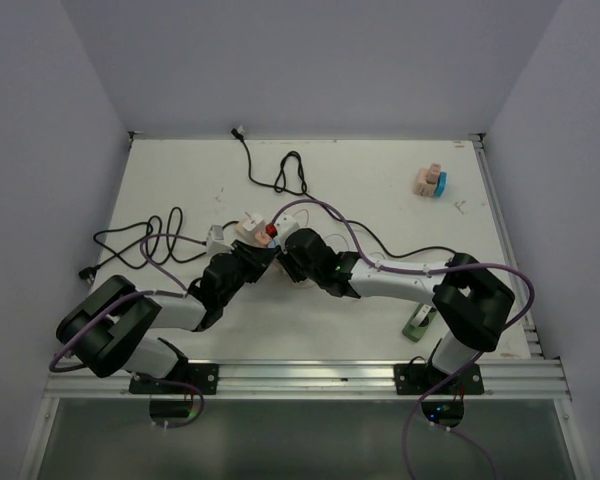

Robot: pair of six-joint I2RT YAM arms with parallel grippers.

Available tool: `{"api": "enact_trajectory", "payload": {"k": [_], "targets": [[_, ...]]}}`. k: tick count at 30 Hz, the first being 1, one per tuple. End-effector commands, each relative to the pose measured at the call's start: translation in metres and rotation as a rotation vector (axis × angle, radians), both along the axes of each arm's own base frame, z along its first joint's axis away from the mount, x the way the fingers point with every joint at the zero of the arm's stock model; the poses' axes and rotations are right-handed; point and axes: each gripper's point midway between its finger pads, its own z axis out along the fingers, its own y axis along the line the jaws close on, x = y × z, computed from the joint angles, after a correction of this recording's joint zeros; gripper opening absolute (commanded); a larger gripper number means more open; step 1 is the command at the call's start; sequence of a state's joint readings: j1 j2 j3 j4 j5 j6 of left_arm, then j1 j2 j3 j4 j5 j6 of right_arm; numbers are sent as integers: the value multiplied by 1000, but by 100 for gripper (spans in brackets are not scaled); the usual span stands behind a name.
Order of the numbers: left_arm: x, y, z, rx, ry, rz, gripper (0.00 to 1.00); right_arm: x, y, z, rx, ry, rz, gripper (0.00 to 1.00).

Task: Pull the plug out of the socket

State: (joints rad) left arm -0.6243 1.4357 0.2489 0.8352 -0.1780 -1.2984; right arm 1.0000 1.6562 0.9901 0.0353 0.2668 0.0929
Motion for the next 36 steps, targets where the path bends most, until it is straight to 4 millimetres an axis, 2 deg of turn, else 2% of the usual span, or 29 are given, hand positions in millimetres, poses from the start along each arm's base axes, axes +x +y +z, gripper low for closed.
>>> {"api": "enact_trajectory", "payload": {"k": [1,8,11,12,16,29,36], "targets": [[-75,48,-124,384,398,-75,22,11,55,207,583,-329,55,0],[-74,44,-128,426,417,-90,21,11,61,199,582,-310,65,0],[-73,43,-130,447,427,-96,20,16,61,188,556,-302,45,0],[-71,41,-129,451,426,-97,20,17,62,178,542,-294,38,0],[-73,40,-134,485,450,-111,21,19,63,170,540,-280,21,0],[-73,36,-138,529,470,-124,24,16,48,229,639,-368,3,0],[-73,36,-139,538,471,-124,24,19,39,252,679,-423,-26,0]]}}
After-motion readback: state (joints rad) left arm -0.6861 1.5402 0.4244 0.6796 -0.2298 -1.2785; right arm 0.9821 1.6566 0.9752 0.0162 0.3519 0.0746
